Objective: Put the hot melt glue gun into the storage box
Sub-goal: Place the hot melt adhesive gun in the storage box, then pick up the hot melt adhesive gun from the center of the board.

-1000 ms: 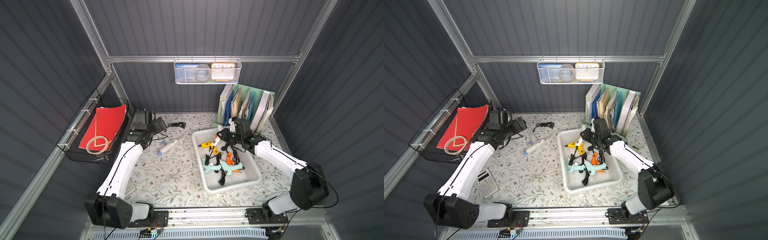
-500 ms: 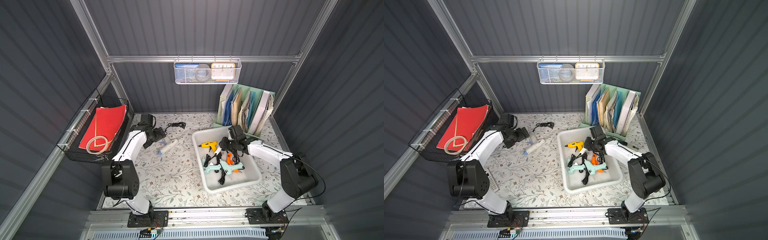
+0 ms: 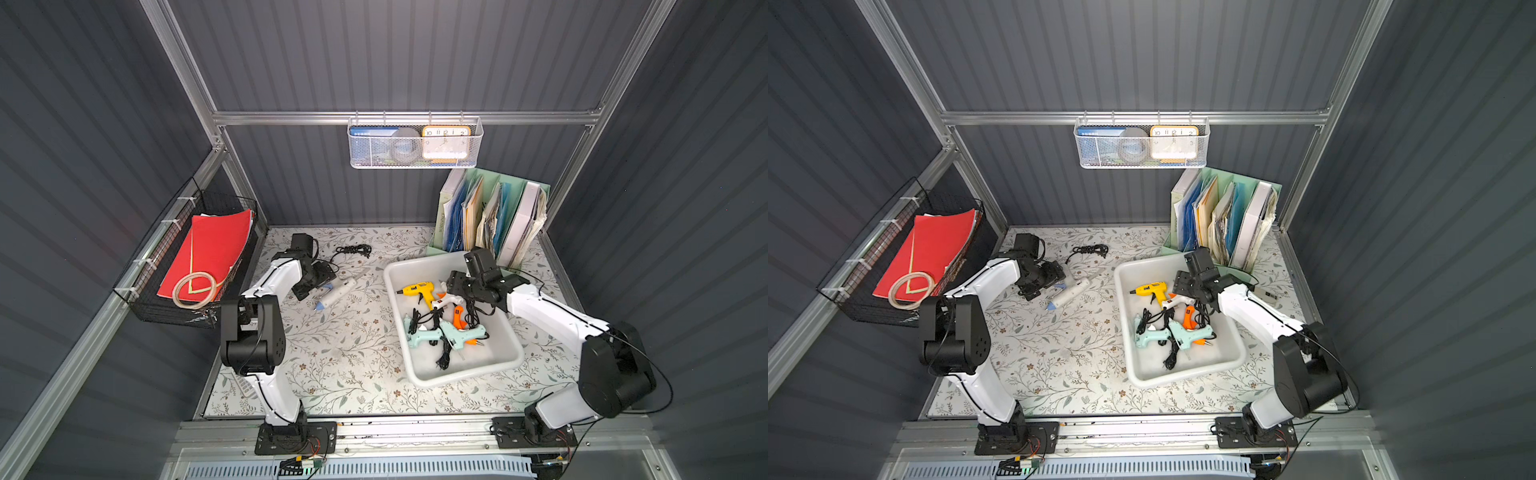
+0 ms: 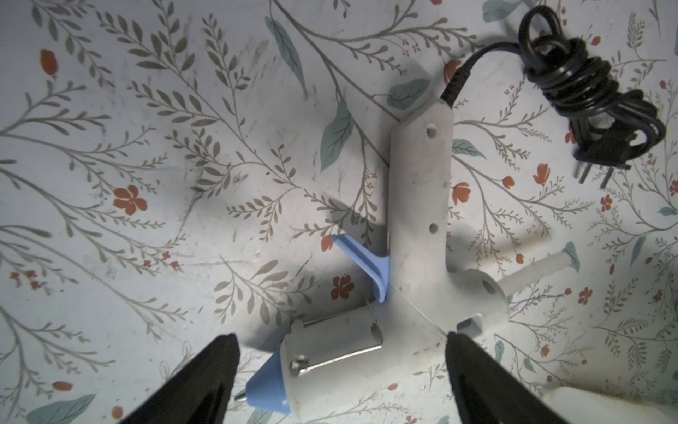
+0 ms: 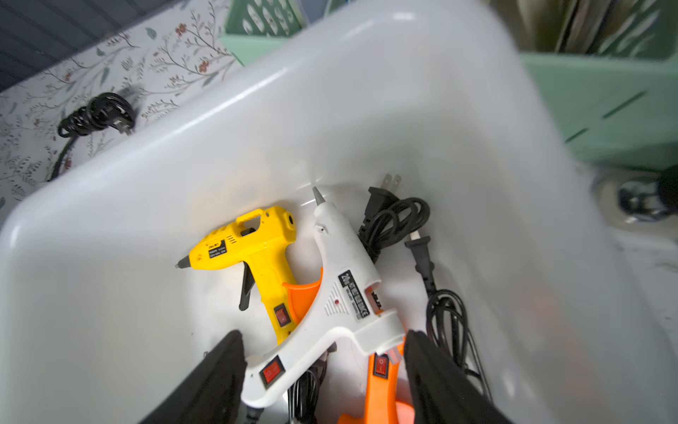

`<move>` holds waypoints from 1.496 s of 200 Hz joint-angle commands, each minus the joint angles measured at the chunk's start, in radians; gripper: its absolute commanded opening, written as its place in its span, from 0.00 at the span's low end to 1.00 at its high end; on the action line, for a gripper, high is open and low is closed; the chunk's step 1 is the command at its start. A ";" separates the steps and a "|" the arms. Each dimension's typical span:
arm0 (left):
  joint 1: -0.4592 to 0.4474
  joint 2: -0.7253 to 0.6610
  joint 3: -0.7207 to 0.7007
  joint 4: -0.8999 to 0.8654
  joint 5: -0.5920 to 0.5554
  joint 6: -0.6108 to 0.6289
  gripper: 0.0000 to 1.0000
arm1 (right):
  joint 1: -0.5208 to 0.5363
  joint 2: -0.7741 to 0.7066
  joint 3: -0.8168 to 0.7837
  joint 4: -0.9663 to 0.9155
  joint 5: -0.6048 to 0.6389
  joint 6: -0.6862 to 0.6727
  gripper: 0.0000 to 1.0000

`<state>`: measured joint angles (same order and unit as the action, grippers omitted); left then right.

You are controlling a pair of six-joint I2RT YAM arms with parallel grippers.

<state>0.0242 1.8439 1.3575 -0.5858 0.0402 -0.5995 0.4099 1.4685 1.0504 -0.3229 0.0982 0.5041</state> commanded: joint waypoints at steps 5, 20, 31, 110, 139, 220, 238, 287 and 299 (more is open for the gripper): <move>0.000 0.044 0.046 0.045 -0.037 -0.055 0.91 | 0.010 -0.108 -0.011 -0.012 0.070 -0.081 0.84; 0.000 0.085 0.111 0.044 -0.057 -0.057 0.88 | 0.023 -0.178 -0.023 0.025 0.096 -0.130 0.99; -0.001 0.124 0.154 0.035 -0.079 -0.057 0.85 | 0.032 -0.219 -0.032 0.066 0.105 -0.168 0.99; -0.007 0.307 0.333 -0.022 -0.040 -0.033 0.71 | 0.071 -0.290 -0.067 0.267 0.077 -0.240 0.99; -0.024 0.357 0.373 -0.026 -0.023 -0.024 0.71 | 0.080 -0.290 -0.073 0.265 0.063 -0.238 0.99; -0.045 0.445 0.437 -0.063 -0.051 -0.043 0.53 | 0.108 -0.289 -0.082 0.260 0.052 -0.222 0.99; -0.044 0.443 0.425 -0.065 -0.067 -0.050 0.50 | 0.108 -0.290 -0.081 0.262 0.052 -0.222 0.99; -0.046 0.434 0.392 -0.077 -0.128 -0.060 0.41 | 0.112 -0.300 -0.081 0.267 0.059 -0.222 0.99; -0.050 0.433 0.394 -0.092 -0.142 -0.060 0.45 | 0.111 -0.301 -0.082 0.269 0.061 -0.223 0.99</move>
<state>-0.0227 2.2639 1.7771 -0.6052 -0.0372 -0.6514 0.5163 1.1751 0.9794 -0.0742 0.1513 0.2790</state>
